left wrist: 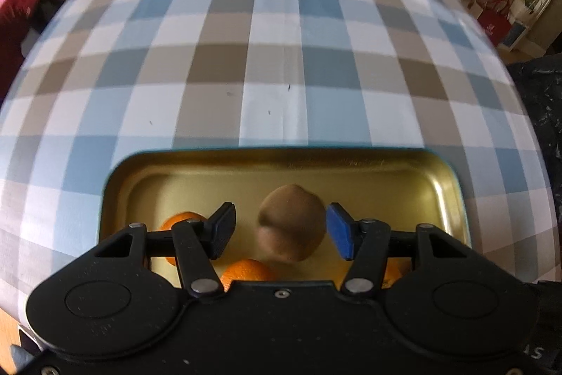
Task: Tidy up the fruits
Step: 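Open both tools to release the kiwi and plum in the tray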
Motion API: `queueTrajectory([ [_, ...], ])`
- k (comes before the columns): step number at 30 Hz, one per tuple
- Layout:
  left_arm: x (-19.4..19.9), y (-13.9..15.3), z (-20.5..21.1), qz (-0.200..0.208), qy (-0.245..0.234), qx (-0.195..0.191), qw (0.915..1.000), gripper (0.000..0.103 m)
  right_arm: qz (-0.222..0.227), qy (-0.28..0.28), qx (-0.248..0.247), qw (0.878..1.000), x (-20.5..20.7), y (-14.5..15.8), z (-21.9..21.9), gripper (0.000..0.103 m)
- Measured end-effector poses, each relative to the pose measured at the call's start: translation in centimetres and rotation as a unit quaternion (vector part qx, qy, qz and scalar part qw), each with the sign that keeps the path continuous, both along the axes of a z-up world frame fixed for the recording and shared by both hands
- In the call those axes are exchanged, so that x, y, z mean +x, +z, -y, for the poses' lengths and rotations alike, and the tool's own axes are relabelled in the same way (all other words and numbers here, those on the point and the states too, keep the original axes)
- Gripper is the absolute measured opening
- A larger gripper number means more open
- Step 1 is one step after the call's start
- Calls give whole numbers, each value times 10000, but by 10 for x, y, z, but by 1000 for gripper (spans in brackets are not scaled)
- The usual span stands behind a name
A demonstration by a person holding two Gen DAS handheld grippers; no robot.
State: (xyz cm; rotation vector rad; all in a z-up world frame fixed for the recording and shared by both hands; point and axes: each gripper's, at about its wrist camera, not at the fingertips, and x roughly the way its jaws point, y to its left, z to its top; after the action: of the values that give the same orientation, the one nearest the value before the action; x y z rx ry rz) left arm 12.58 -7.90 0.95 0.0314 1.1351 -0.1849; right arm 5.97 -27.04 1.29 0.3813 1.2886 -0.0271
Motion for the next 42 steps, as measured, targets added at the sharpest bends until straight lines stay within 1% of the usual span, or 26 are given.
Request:
queueTrajectory([
  [3, -8, 8, -1, 139, 34, 13, 9999, 62, 50, -45, -52, 10000, -7, 1, -1, 40],
  [6, -18, 9, -3, 157, 56, 24, 9999, 62, 100, -50, -83, 9999, -13, 3, -2, 40],
  [13, -47, 5, -7, 116, 46, 104, 9999, 62, 131, -27, -163, 9998, -26, 0, -7, 40],
  [22, -78, 1, -20, 262, 159, 149, 9994, 62, 105, 158, -339, 9992, -36, -9, -25, 40],
  [28, -88, -1, -28, 288, 244, 162, 9992, 62, 52, 177, -323, 9993, -41, -15, -32, 40],
  [34, -99, -1, -30, 436, 299, 289, 9982, 62, 75, 170, -437, 9989, -43, -16, -36, 40],
  [42, -108, 1, -32, 506, 362, 310, 9976, 62, 154, 134, -442, 9988, -48, -15, -36, 39],
])
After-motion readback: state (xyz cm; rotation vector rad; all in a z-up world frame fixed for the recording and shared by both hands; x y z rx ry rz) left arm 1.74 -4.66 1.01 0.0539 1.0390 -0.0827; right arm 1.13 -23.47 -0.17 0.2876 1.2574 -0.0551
